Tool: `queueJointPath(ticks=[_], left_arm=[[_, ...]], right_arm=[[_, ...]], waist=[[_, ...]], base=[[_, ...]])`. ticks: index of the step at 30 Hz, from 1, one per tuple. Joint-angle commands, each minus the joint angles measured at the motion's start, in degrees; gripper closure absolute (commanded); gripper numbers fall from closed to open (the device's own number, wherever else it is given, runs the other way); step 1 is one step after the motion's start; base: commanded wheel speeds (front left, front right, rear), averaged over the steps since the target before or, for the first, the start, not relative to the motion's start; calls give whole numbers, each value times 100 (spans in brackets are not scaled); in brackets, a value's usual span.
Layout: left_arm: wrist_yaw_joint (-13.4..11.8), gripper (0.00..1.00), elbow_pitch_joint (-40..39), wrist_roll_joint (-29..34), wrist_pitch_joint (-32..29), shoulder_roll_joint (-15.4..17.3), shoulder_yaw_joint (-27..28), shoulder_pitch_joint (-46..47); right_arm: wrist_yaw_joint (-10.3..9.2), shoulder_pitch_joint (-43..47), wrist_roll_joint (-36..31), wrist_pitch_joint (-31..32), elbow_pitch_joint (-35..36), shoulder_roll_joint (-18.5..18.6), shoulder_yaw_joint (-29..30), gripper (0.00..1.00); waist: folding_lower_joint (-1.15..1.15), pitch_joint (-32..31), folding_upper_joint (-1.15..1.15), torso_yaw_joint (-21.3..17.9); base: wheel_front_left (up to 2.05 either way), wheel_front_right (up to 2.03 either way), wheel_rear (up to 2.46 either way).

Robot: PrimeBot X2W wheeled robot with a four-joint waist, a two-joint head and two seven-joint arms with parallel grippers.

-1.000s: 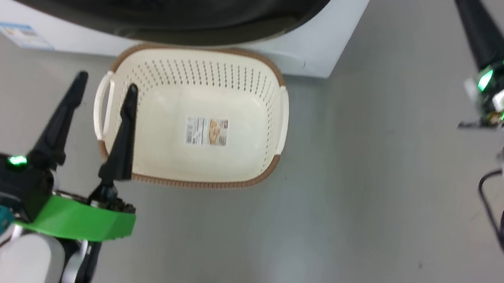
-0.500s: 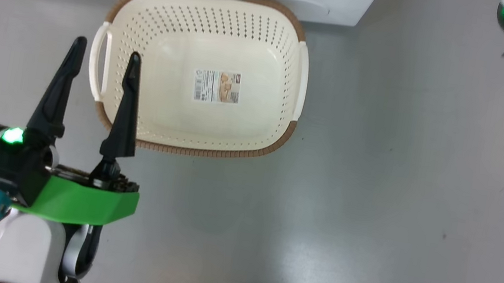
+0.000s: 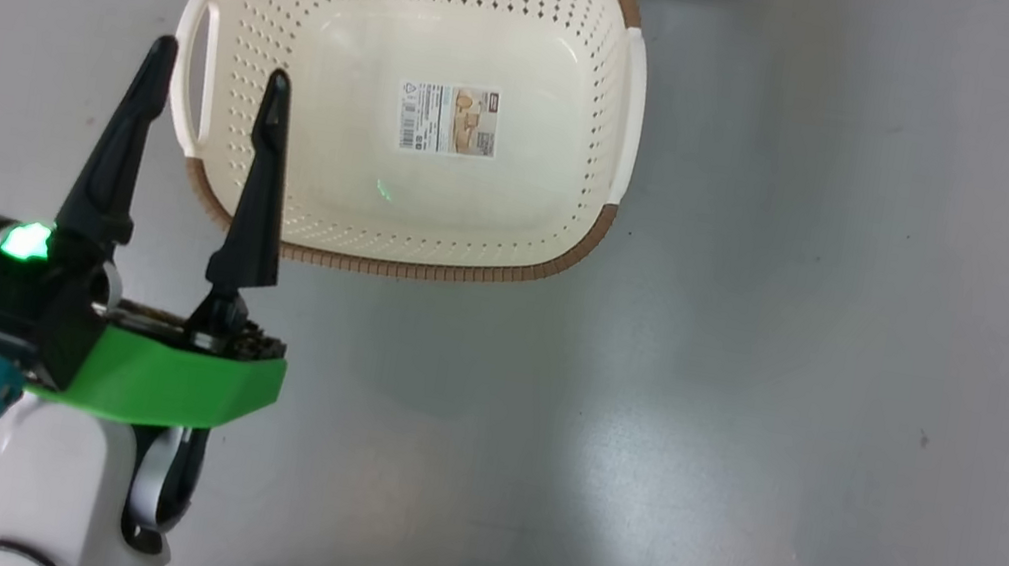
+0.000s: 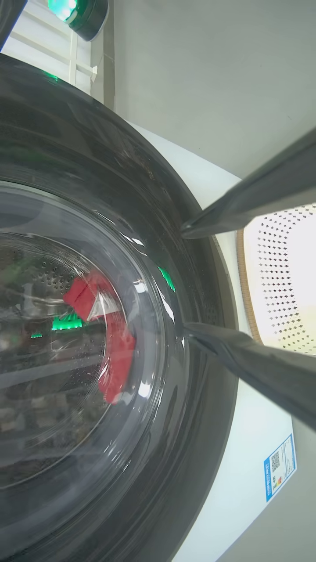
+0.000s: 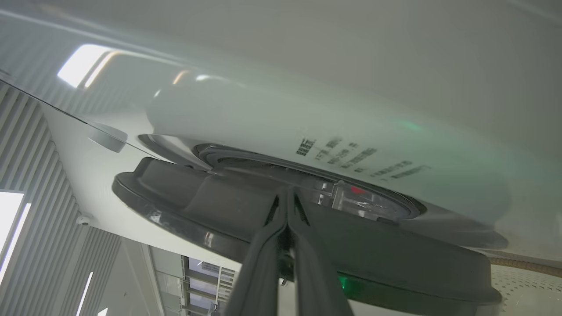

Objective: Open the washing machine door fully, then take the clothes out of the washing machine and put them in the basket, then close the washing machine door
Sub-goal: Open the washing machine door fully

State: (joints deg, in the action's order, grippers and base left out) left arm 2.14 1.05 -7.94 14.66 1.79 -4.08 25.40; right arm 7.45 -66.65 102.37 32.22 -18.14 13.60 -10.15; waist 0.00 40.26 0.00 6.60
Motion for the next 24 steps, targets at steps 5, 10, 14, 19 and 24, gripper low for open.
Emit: queueJointPath(ticks=[5,10,14,19,24], left_arm=[[8,0,-108,28,34,109,69,83],[-10,0,-96,13,34,109,17,113],[-18,0,-72,-3,34,109,4,123],[-18,0,-41,18,34,109,41,107],[8,0,-46,79,34,109,106,70]], right_arm=[[3,-284,-251,242,-98,-235,2,100],[3,-447,-390,393,-223,-333,25,100],[3,-555,-492,507,-314,-407,25,100],[3,-571,-539,660,-316,-490,24,100],[3,-470,-613,881,-250,-486,36,100]], waist=[[0,171,0,94],[0,241,0,159],[0,285,0,192],[0,253,0,150],[0,146,0,78]], base=[[0,0,0],[0,0,0],[0,0,0],[0,0,0],[0,0,0]])
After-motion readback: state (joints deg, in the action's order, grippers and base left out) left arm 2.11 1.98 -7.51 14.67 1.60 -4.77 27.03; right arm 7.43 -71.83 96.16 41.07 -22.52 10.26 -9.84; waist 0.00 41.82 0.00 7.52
